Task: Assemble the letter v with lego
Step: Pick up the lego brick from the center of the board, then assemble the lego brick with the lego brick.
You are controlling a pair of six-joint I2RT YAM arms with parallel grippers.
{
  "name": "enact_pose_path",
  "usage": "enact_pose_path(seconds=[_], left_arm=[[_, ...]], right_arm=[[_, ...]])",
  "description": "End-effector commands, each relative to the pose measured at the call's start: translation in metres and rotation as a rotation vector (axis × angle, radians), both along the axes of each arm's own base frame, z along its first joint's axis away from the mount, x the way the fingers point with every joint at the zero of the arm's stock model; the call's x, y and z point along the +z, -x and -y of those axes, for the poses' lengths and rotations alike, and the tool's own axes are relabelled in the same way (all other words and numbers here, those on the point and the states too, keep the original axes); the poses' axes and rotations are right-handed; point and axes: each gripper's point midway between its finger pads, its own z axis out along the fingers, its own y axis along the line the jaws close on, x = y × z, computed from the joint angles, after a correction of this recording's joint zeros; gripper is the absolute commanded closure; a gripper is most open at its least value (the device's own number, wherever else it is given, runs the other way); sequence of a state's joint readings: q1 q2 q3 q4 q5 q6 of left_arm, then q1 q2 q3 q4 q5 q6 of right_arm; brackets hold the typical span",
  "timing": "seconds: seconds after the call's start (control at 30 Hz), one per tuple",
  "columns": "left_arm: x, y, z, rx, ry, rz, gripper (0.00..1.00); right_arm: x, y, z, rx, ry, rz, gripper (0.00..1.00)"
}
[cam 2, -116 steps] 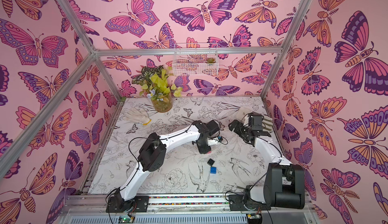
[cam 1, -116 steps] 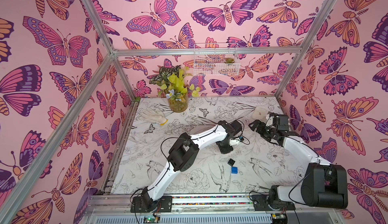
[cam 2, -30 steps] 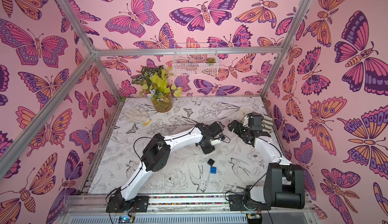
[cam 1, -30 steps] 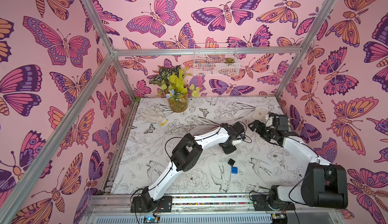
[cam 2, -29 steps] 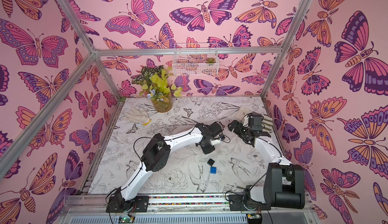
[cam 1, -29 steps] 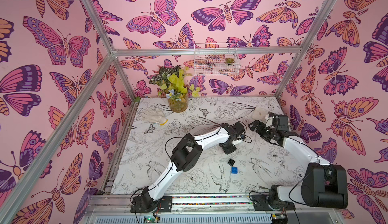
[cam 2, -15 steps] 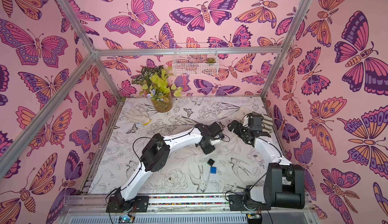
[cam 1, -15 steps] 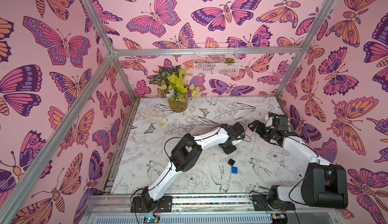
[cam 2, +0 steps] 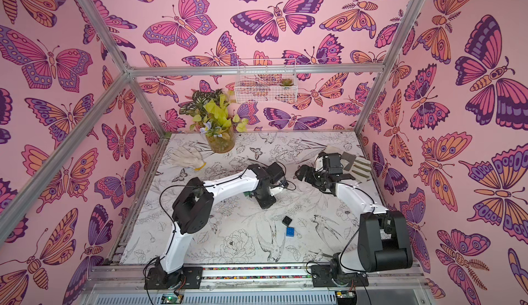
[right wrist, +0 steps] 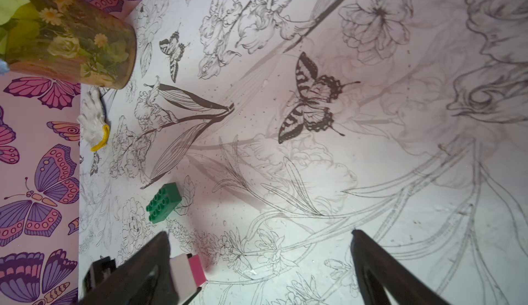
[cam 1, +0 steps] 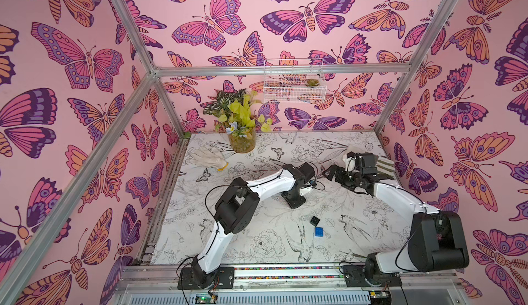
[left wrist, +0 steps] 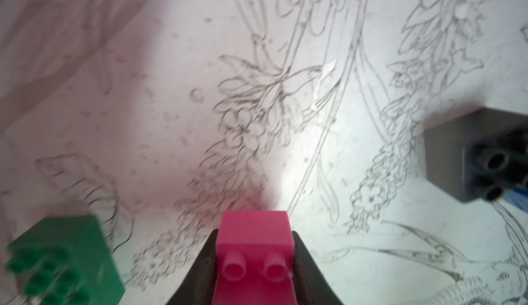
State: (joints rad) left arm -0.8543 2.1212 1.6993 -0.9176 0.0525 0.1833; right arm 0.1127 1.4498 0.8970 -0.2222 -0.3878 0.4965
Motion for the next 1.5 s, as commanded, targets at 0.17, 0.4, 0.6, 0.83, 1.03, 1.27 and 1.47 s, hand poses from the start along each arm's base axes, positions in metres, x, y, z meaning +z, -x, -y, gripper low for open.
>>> enact_pose_path(seconds=[0.17, 0.4, 0.6, 0.83, 1.03, 1.27, 1.47], left_arm=[[0.047, -0.01, -0.065, 0.063, -0.009, 0.04, 0.75], [0.036, -0.026, -0.102, 0.136, -0.039, 0.008, 0.75], [0.02, -0.041, -0.11, 0.157, -0.059, -0.013, 0.75], [0.004, -0.052, -0.106, 0.156, -0.071, -0.03, 0.75], [-0.003, -0.059, -0.105, 0.144, -0.093, -0.022, 0.75], [-0.009, -0.061, -0.106, 0.133, -0.106, -0.026, 0.75], [-0.016, -0.058, -0.108, 0.129, -0.121, -0.041, 0.75]], right_arm=[[0.001, 0.0, -0.044, 0.186, -0.02, -0.023, 0.01], [-0.003, 0.003, -0.083, 0.316, 0.002, -0.019, 0.01], [-0.004, 0.013, -0.114, 0.417, -0.019, -0.018, 0.01], [-0.01, 0.023, -0.133, 0.472, -0.018, -0.016, 0.01], [-0.013, 0.032, -0.145, 0.527, -0.004, -0.007, 0.01], [-0.018, 0.039, -0.148, 0.541, 0.005, -0.014, 0.01], [-0.016, 0.042, -0.147, 0.54, 0.009, -0.007, 0.01]])
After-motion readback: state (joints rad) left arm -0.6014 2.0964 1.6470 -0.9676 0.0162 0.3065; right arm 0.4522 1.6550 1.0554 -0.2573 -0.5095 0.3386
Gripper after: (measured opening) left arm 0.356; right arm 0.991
